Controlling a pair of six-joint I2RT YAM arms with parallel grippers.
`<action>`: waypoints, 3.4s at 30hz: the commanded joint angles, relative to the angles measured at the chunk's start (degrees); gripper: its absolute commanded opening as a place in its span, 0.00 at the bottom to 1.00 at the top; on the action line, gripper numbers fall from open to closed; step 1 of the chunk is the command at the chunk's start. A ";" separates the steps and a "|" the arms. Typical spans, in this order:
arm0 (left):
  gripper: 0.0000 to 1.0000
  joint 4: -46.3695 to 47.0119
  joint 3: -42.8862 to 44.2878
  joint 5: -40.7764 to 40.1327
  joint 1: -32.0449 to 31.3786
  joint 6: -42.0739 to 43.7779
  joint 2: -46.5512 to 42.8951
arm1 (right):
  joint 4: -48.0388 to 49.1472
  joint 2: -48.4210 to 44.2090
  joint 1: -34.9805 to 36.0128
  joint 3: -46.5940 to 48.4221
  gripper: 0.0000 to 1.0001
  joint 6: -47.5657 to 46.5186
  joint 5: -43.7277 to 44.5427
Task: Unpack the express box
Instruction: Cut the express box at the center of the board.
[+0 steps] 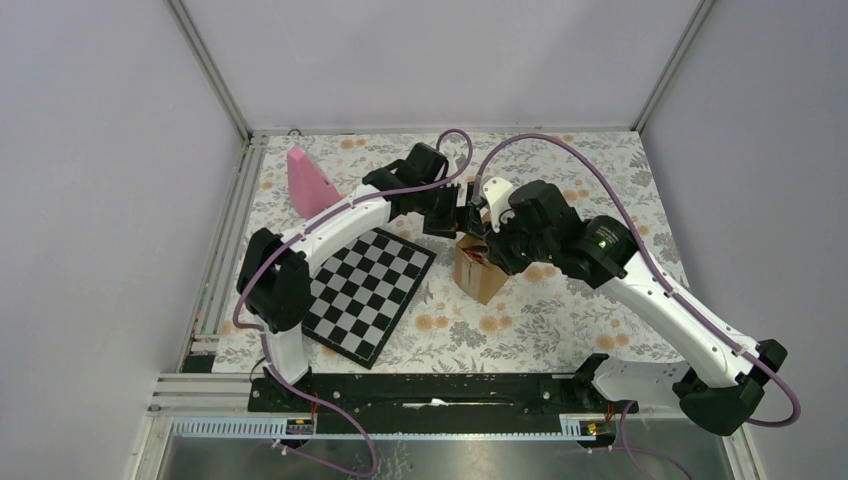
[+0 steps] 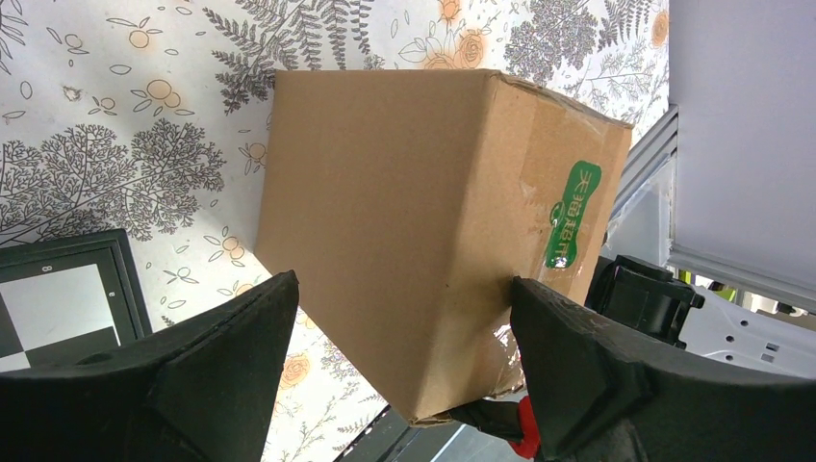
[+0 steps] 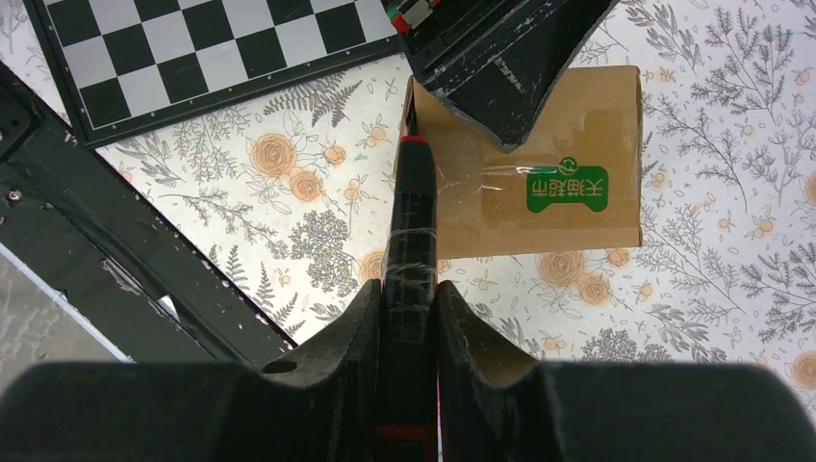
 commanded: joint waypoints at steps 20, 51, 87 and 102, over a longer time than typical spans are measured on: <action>0.85 -3.86 0.64 -4.08 0.75 3.64 3.24 | -6.89 0.14 1.20 5.84 0.00 0.65 1.47; 0.84 -3.60 0.58 -4.54 0.90 3.43 3.40 | -8.81 -0.71 2.12 11.79 0.00 1.43 2.93; 0.84 -3.69 1.03 -3.77 0.99 3.20 3.61 | -11.70 -0.04 5.89 7.88 0.00 1.35 9.23; 0.84 -3.69 1.33 -3.04 0.99 2.85 3.74 | -11.36 1.72 7.19 5.20 0.00 1.36 10.47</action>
